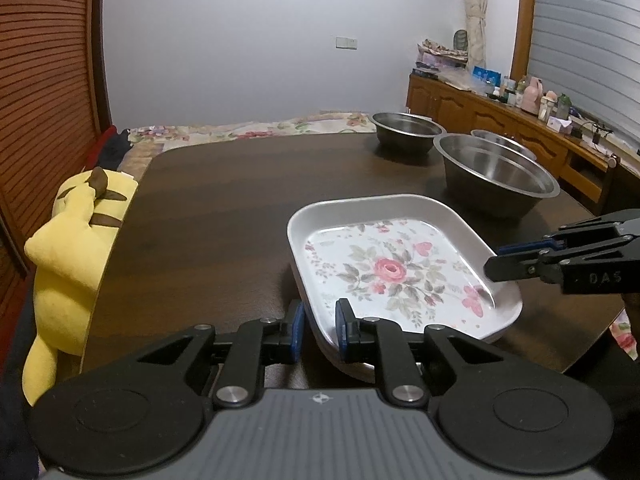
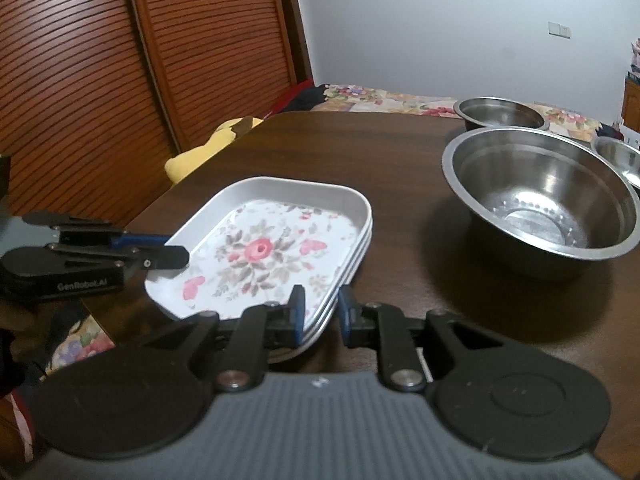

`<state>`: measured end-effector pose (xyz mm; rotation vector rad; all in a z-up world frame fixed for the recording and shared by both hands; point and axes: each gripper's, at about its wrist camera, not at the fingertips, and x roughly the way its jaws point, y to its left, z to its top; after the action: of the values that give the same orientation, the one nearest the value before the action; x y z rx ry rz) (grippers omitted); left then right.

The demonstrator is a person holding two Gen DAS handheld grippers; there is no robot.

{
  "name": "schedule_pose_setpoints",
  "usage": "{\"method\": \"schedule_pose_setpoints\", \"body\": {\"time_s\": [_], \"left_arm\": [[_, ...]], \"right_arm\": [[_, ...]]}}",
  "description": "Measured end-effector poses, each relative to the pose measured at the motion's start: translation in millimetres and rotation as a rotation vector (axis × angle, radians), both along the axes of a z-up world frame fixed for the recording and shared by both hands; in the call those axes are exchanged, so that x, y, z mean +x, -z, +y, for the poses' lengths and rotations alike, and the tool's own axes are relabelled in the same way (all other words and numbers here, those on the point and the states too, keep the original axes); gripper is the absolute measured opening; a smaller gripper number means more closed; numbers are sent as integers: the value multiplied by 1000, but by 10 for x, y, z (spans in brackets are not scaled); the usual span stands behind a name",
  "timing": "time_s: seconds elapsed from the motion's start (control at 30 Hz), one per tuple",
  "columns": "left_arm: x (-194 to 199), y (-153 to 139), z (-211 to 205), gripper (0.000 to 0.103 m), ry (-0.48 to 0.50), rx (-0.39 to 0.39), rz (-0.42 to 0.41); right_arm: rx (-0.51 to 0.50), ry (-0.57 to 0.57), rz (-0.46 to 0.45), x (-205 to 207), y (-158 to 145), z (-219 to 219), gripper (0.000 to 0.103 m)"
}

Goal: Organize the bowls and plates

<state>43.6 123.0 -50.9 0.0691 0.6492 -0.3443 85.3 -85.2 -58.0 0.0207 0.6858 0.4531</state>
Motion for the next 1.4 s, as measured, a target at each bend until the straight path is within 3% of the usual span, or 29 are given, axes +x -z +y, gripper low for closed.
{"method": "schedule_pose_setpoints", "body": {"time_s": [0.3,0.53,0.9,1.03,1.2,1.4], "left_arm": [[84,-293,-3,26,-4,-13,-71],[231,-460,-233,33,38,-38,-107],[530,-550,-886,33,112,-63,-116],[643,-554,-1136,38,114,-77,-110],[763,-513,-1400,39,112,-113,-93],[810,-492,-1590,51,121,-143,-85]], "right_arm": [[30,61,-100,-68,-358,-363,21],[36,148,-162,-54,-559,-730,21],[21,200,-189,36,-553,-1091,22],[11,229,-193,76,-537,-1226,23],[-19,269,-202,138,-525,-1337,31],[-32,302,-198,252,-463,-1410,35]]}}
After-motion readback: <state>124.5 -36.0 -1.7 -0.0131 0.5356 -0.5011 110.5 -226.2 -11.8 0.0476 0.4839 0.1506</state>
